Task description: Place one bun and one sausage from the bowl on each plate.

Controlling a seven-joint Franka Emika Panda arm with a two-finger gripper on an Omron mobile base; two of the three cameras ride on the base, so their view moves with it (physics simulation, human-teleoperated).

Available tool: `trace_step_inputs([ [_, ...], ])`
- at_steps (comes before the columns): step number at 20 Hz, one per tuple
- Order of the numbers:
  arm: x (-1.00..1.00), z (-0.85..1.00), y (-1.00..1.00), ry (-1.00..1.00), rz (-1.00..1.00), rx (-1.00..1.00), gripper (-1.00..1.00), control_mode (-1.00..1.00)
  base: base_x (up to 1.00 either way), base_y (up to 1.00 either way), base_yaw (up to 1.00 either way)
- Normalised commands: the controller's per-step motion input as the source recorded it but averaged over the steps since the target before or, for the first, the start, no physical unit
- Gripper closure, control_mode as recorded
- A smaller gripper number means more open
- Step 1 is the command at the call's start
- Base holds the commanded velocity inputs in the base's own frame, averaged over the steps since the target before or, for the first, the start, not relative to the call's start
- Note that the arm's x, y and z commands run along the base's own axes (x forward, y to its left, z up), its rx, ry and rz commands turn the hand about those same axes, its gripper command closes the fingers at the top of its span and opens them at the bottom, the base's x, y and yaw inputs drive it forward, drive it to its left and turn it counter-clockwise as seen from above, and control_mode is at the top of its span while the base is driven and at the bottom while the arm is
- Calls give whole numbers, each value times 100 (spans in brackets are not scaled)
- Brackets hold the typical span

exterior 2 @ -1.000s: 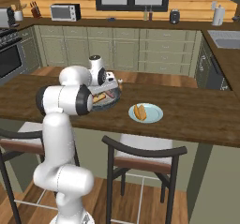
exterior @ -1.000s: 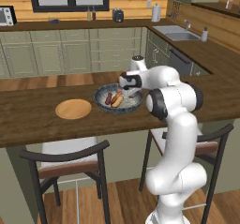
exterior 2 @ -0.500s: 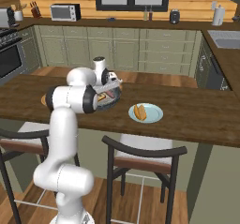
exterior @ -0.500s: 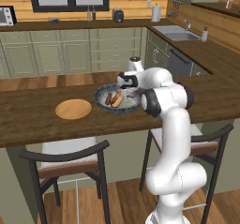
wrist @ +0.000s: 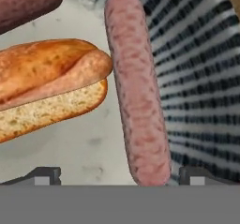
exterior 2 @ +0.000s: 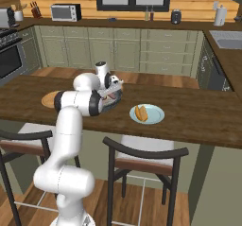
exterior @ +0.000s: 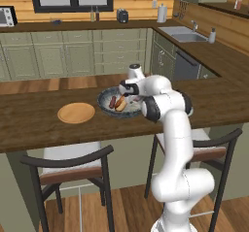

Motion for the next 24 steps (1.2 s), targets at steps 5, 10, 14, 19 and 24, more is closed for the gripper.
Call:
trace_step_inputs([
  [5, 26, -16, -7, 0, 0, 0, -100, -100, 0, 0, 0],
  [10, 20, -16, -10, 0, 0, 0, -100, -100, 0, 0, 0],
  [14, 19, -21, -6, 0, 0, -1, -100, -100, 0, 0, 0],
  [19, 28, -29, -2, 0, 1, -3, 100, -100, 0, 0, 0],
  [24, 22, -26, 0, 0, 0, -4, 100, -100, 0, 0, 0],
])
